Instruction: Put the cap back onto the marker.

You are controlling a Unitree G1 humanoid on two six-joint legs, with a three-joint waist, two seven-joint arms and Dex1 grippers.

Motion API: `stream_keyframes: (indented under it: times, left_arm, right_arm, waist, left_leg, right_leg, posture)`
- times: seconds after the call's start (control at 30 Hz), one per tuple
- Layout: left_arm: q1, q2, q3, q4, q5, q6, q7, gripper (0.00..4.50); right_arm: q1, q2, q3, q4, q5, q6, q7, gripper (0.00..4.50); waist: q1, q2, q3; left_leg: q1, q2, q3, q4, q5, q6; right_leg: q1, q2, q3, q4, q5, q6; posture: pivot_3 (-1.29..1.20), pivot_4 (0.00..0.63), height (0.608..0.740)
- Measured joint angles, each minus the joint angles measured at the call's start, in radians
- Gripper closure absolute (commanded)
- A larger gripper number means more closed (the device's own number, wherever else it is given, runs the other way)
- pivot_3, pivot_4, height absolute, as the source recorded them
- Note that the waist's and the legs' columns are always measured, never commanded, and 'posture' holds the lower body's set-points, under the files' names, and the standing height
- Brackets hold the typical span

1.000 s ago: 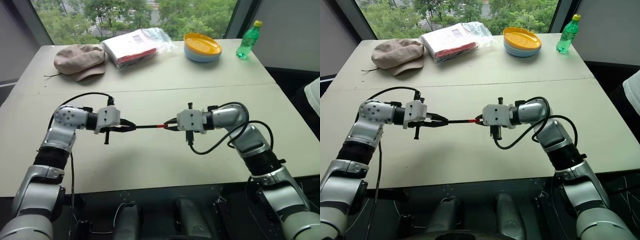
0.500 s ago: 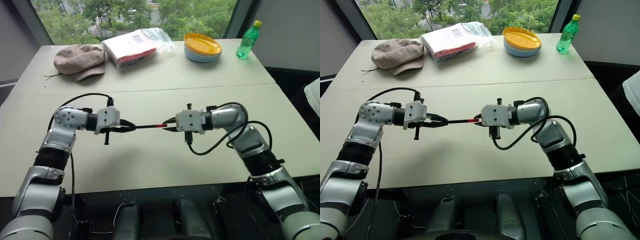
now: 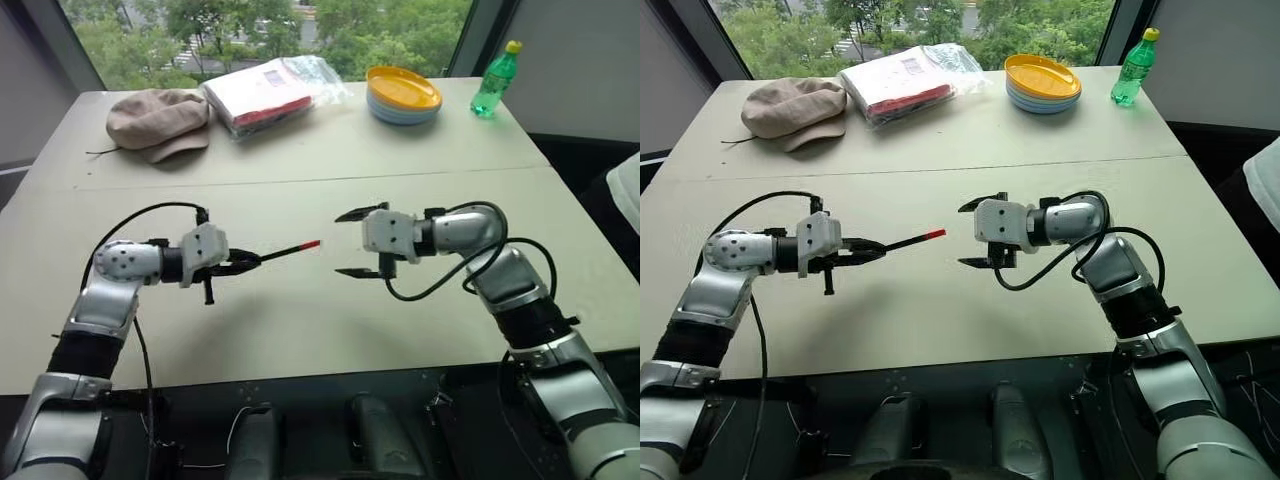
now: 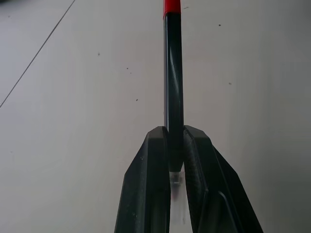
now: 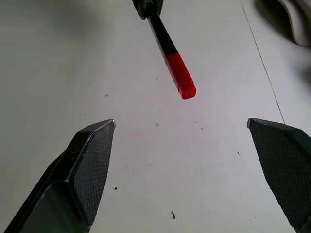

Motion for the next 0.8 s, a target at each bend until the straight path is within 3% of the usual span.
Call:
stream_keyframes:
  times: [0.2,0.43,0.57,0.8]
  left_arm:
    - [0.149,-0.089,0.137,-0.262,-0.069,0.438,0.310,4.50]
    - [0.207,-0.357,0.340,-0.568,-0.157,0.970,0.720,4.50]
    - [0.184,-0.435,0.430,-0.647,-0.164,1.133,0.864,4.50]
    - [0.185,-0.490,0.526,-0.733,-0.162,1.301,0.987,4.50]
  right_arm:
    - [0.105,0.000,-0.014,-0.103,0.029,0.085,-0.045,0.03]
    - [0.140,0.005,-0.027,-0.190,0.059,0.174,-0.097,0.03]
    - [0.154,0.008,-0.027,-0.206,0.071,0.200,-0.115,0.03]
    - [0.166,0.011,-0.024,-0.218,0.075,0.214,-0.128,0.03]
  waist:
    - [0.002,0.000,0.000]
    - [0.003,-0.001,0.000]
    - [0.003,-0.001,0.000]
    - [0.002,-0.001,0.000]
  left_leg:
    - [0.000,0.000,0.000,0.000,0.000,0.000]
    - [0.001,0.000,-0.001,0.000,0.000,0.000]
    - [0.000,0.000,-0.001,0.000,0.000,0.000]
    - [0.001,0.000,-0.001,0.000,0.000,0.000]
  right_leg:
    - [0.000,-0.001,0.000,0.000,0.000,0.000]
    - [0.000,-0.001,0.000,0.001,0.000,0.000]
    - [0.000,0.000,0.000,0.001,0.000,0.000]
    - [0.000,0.000,0.000,0.001,0.000,0.000]
  posture:
    - [0.00,0.150,0.740]
    - [0.00,0.150,0.740]
    - [0.00,0.150,0.740]
    - [0.00,0.150,0.740]
